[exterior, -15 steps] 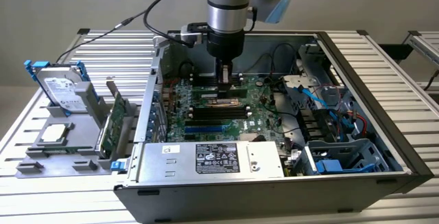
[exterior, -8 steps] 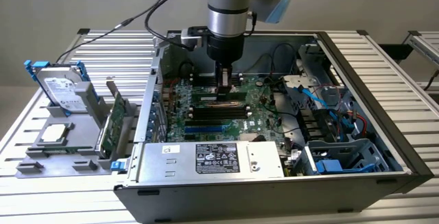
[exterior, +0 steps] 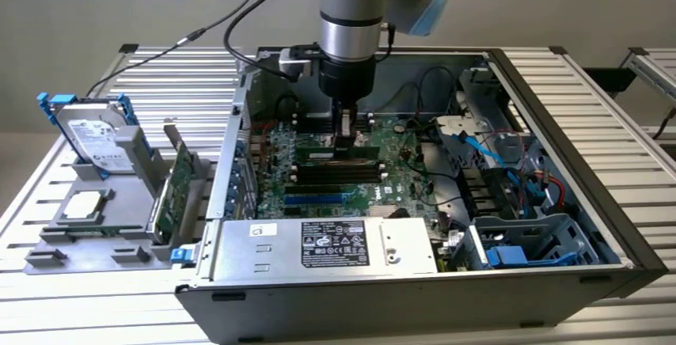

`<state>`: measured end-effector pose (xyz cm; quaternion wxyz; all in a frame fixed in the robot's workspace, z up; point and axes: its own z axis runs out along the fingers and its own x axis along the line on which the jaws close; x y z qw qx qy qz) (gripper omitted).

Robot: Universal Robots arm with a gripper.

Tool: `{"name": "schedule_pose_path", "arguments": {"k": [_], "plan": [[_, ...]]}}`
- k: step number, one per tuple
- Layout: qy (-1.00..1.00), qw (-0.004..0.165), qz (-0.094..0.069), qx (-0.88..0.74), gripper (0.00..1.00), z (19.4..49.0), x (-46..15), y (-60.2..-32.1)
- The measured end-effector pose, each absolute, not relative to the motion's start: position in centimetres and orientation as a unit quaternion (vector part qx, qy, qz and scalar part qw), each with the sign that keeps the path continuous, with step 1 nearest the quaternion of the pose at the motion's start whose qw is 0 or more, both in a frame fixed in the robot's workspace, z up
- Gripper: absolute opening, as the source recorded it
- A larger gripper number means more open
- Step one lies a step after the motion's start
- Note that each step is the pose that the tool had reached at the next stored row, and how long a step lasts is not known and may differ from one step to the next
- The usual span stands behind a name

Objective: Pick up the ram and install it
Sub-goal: 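Insert the ram into the slot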

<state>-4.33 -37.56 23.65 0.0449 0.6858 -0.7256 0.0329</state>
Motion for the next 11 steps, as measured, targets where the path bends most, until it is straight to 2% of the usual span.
{"name": "schedule_pose_path", "arguments": {"k": [11], "plan": [[-0.727, 0.055, 0.043, 0.683, 0.14, 23.27, -4.16, -38.00]]}}
